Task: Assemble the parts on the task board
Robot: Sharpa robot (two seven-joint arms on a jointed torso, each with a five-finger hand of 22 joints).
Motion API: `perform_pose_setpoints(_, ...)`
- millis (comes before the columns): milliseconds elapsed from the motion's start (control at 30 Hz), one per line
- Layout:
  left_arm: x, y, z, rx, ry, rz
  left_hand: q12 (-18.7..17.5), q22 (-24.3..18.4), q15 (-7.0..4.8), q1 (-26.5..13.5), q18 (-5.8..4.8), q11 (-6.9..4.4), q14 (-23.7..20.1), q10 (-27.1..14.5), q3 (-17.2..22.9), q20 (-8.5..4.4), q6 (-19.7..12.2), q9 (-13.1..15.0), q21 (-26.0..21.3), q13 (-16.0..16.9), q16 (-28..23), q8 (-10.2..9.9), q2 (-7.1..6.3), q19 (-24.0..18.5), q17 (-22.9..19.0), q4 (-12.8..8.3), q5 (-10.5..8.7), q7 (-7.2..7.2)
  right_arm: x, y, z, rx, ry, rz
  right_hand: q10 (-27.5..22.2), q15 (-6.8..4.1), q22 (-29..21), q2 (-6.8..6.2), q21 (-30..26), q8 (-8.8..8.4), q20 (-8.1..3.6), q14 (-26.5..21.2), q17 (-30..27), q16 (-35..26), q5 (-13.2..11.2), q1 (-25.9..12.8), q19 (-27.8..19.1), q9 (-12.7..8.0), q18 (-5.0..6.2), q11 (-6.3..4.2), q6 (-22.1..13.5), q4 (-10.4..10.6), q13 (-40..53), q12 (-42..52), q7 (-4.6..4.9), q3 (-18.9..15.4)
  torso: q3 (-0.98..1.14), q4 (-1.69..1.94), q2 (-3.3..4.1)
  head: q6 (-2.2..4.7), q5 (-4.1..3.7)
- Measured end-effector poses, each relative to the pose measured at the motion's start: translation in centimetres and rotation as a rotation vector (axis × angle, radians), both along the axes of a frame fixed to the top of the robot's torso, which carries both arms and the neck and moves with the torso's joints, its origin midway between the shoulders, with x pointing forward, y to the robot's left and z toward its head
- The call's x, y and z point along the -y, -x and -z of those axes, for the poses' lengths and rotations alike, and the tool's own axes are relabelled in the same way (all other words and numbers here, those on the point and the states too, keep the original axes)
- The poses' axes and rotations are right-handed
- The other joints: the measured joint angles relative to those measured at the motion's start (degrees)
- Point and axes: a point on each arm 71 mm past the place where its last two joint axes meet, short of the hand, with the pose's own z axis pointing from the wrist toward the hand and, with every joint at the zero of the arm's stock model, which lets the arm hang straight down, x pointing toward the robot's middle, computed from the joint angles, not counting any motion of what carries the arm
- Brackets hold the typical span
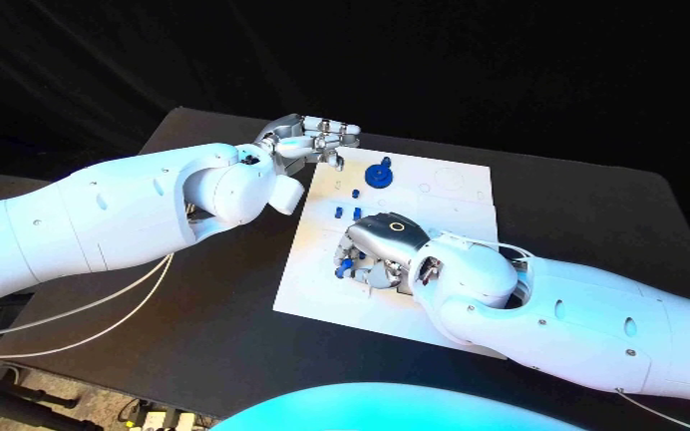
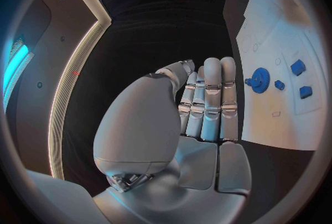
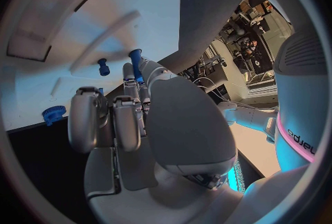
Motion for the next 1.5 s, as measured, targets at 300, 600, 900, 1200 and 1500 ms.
perform_pose_setpoints(300, 0.0, 0.0, 0.0, -0.001, 0.0, 0.001, 0.0, 0.0, 0.0, 0.0, 0.0, 0.0, 0.0, 0.0, 0.0, 0.0, 0.0, 0.0, 0.0, 0.0, 0.0, 0.0, 0.0, 0.0, 0.0, 0.0, 0.0, 0.0, -0.5, 0.0, 0.2, 0.008, 0.016, -0.002, 1.0, 0.42, 0.0, -1.08, -0.4, -0.33, 0.21, 0.0, -0.2, 0.0, 0.0, -1.5, 0.2, -0.1, 0.0, -0.65, -0.7, -0.1, 0.0, -0.8, 0.65, 0.6, 0.0, 0.01, 0.01, 0.04, -0.01)
perform_pose_setpoints(600, 0.1, 0.0, 0.0, -0.002, 0.0, 0.002, 0.0, 0.0, 0.0, 0.0, 0.0, 0.0, 0.0, 0.0, 0.0, 0.0, 0.0, 0.0, 0.0, 0.0, 0.0, 0.0, 0.0, 0.0, 0.0, 0.0, 0.0, 0.0, -0.7, 0.1, 0.4, 0.008, 0.029, -0.004, -2.0, 1.44, 0.0, -2.88, -2.4, -1.09, 0.83, 0.0, -0.9, 0.0, 0.9, -4.3, -0.4, -1.0, 0.01, -0.26, -3.8, 0.0, -0.3, -1.8, 1.73, 1.0, 0.0, 0.0, -0.03, 0.0, 0.02)
perform_pose_setpoints(900, 0.1, 0.0, 0.0, -0.003, -0.001, 0.003, 0.0, 0.0, 0.0, 0.0, 0.0, 0.0, 0.0, 0.0, 0.0, 0.0, 0.0, 0.0, 0.0, 0.0, 0.0, 0.0, 0.0, 0.0, 0.0, 0.0, 0.0, 0.0, -0.5, 0.2, 0.5, 0.008, 0.031, 0.001, -5.8, 1.95, 0.0, -4.09, -4.2, -1.09, 1.27, -0.1, -1.6, -0.5, 1.1, -5.5, -0.9, -1.8, 0.01, 0.44, -6.8, 0.0, -0.5, -1.8, 1.74, 1.0, 0.04, -0.02, -0.03, 0.04, 0.02)
perform_pose_setpoints(1200, 0.0, 0.0, 0.1, -0.005, -0.002, 0.003, 0.0, 0.0, 0.0, 0.0, 0.0, 0.0, 0.0, 0.0, 0.0, 0.0, 0.0, 0.0, 0.0, 0.0, 0.0, 0.0, 0.0, 0.0, 0.0, 0.0, 0.0, 0.0, 0.3, 0.8, -0.1, 0.02, -0.011, 0.013, -9.8, 2.16, 0.0, -4.69, -8.6, -1.09, 2.11, 0.1, -4.4, -2.3, 1.1, -7.2, -2.4, -2.6, 0.01, 0.82, -9.7, -0.7, -0.5, -1.1, 1.47, -1.8, 0.06, -0.03, -0.03, 0.22, -0.11)
perform_pose_setpoints(1500, -0.1, 0.0, 0.2, -0.008, -0.005, 0.002, 0.0, 0.0, 0.0, 0.0, 0.0, 0.0, 0.0, 0.0, 0.0, 0.0, 0.0, 0.0, 0.0, 0.0, 0.0, 0.0, 0.0, 0.0, 0.0, 0.0, 0.0, 0.0, 3.9, 0.6, -2.8, 0.056, -0.1, 0.079, -8.4, 2.16, 0.0, -3.77, -10.9, -0.58, 1.94, 0.1, -6.6, -3.7, 0.6, -8.6, -3.0, -2.6, 0.92, 0.39, -9.8, -0.3, 0.6, 3.3, 1.92, -6.5, 0.04, -0.11, -0.18, 1.01, -1.4)
